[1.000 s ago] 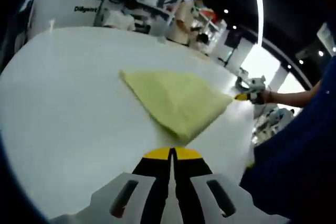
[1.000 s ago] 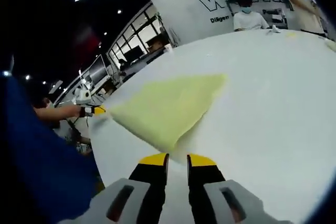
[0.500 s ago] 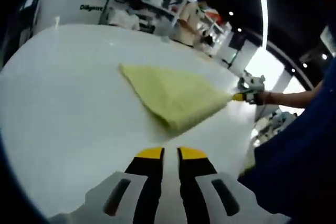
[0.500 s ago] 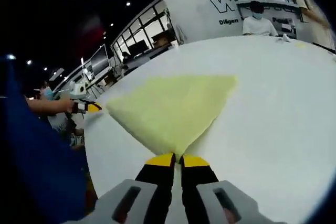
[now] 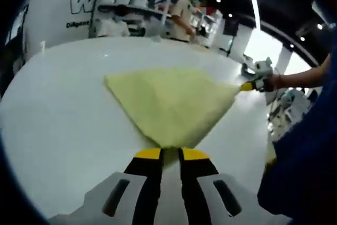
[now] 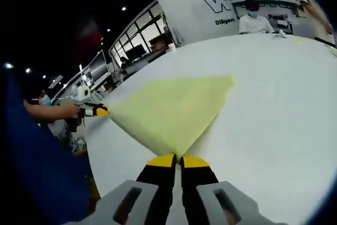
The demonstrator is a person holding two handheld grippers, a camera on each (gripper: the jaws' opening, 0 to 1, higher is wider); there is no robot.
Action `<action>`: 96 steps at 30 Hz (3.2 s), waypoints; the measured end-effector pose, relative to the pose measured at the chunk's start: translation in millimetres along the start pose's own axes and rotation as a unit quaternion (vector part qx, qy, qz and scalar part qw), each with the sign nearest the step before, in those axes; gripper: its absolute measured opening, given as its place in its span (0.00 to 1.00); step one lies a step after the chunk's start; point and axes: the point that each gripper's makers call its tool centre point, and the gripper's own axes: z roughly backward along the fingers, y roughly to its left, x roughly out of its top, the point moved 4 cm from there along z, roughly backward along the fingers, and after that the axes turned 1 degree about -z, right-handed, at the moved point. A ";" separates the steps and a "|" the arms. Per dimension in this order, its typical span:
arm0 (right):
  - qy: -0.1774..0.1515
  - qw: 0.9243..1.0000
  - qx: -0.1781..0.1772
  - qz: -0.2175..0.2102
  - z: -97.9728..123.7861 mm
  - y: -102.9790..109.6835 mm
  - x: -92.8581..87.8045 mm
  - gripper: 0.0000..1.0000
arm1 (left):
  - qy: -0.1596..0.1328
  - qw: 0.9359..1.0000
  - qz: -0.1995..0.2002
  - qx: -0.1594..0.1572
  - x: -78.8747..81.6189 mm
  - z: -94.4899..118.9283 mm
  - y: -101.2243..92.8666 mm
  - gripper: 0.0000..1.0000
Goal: Fold the garment on the visible template until the final outline fits inside the template.
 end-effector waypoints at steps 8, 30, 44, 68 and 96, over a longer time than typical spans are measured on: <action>-0.003 1.000 0.011 -0.005 4.9 4.6 -1.6 0.00 | 0.004 1.000 0.000 -0.015 -8.5 12.2 7.0 0.00; -0.066 0.998 0.004 0.007 36.6 28.6 19.0 0.02 | -0.094 0.994 0.061 0.010 13.2 57.5 -19.8 0.01; -0.023 0.990 0.044 0.128 -118.8 136.3 37.6 0.05 | -0.073 0.996 0.001 -0.055 62.7 -94.1 -104.0 0.06; -0.029 0.993 -0.034 0.107 -41.0 43.9 -13.0 0.00 | -0.053 0.998 0.021 0.018 -10.2 -43.3 -45.0 0.00; -0.143 0.984 -0.097 0.048 31.1 53.3 16.2 0.78 | -0.145 0.980 0.094 0.104 26.8 49.3 -31.2 0.78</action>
